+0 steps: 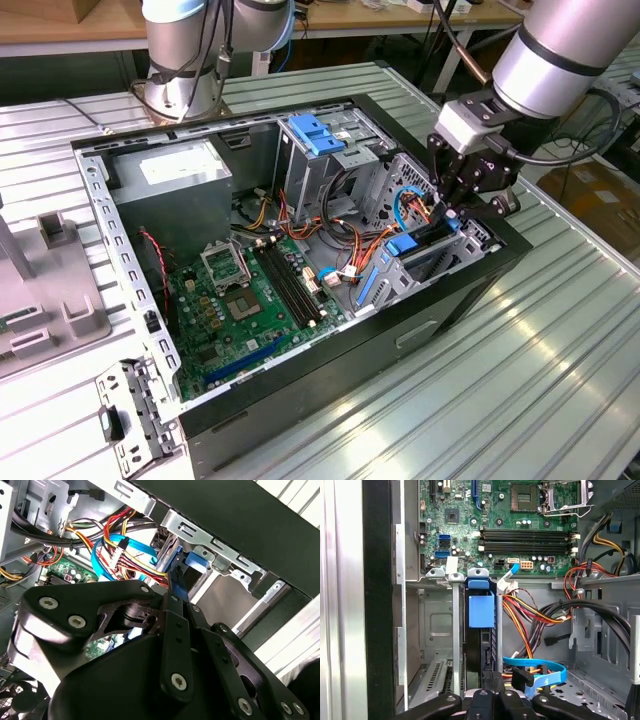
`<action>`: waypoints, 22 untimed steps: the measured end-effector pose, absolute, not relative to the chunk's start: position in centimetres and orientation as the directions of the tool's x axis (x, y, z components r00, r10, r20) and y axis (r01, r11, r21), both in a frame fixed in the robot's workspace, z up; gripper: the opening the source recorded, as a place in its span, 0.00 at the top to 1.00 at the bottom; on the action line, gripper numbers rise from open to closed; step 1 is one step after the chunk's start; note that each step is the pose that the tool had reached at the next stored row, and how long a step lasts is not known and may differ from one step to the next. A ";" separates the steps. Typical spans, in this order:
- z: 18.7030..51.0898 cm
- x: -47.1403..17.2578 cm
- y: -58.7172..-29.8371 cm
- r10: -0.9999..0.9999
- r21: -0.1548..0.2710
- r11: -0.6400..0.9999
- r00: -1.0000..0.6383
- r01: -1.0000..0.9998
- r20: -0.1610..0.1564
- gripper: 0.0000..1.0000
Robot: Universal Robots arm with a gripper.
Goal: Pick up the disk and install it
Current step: 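Insert the first disk wire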
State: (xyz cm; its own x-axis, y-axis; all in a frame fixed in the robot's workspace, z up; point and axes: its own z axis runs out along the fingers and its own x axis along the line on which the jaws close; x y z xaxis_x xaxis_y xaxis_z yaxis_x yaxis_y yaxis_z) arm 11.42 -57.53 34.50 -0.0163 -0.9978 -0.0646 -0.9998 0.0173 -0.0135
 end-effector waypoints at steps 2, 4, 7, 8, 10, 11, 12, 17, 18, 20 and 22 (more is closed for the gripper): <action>34.6 11.5 -57.5 -0.998 -0.013 0.017 -0.016 -1.000 -0.065 0.89; 35.0 11.7 -57.5 -0.998 -0.014 0.017 -0.016 -1.000 -0.066 0.89; 35.3 12.2 -57.5 -0.998 -0.013 0.017 -0.016 -1.000 -0.067 0.89; 35.4 12.3 -57.5 -0.998 -0.013 0.017 -0.016 -1.000 -0.068 0.89; 35.5 12.6 -57.5 -0.998 -0.013 0.017 -0.016 -1.000 -0.068 0.89; 35.6 12.7 -57.5 -0.997 -0.013 0.017 -0.016 -1.000 -0.069 0.89; 35.6 12.9 -57.5 -0.997 -0.013 0.017 -0.016 -1.000 -0.069 0.89; 36.0 13.6 -57.5 -0.997 -0.012 0.017 -0.016 -1.000 -0.071 0.89; 36.2 13.6 -57.5 -0.997 -0.012 0.017 -0.016 -1.000 -0.071 0.89; 36.5 13.7 -57.5 -0.997 -0.012 0.017 -0.017 -1.000 -0.071 0.89; 36.8 13.7 -57.5 -0.997 -0.012 0.017 -0.016 -1.000 -0.072 0.89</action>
State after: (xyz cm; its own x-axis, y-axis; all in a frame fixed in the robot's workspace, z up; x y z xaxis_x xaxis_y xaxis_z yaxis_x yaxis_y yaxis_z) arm 13.71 -57.54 36.77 -0.0164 -0.9973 -0.0719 -0.9998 0.0173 -0.0121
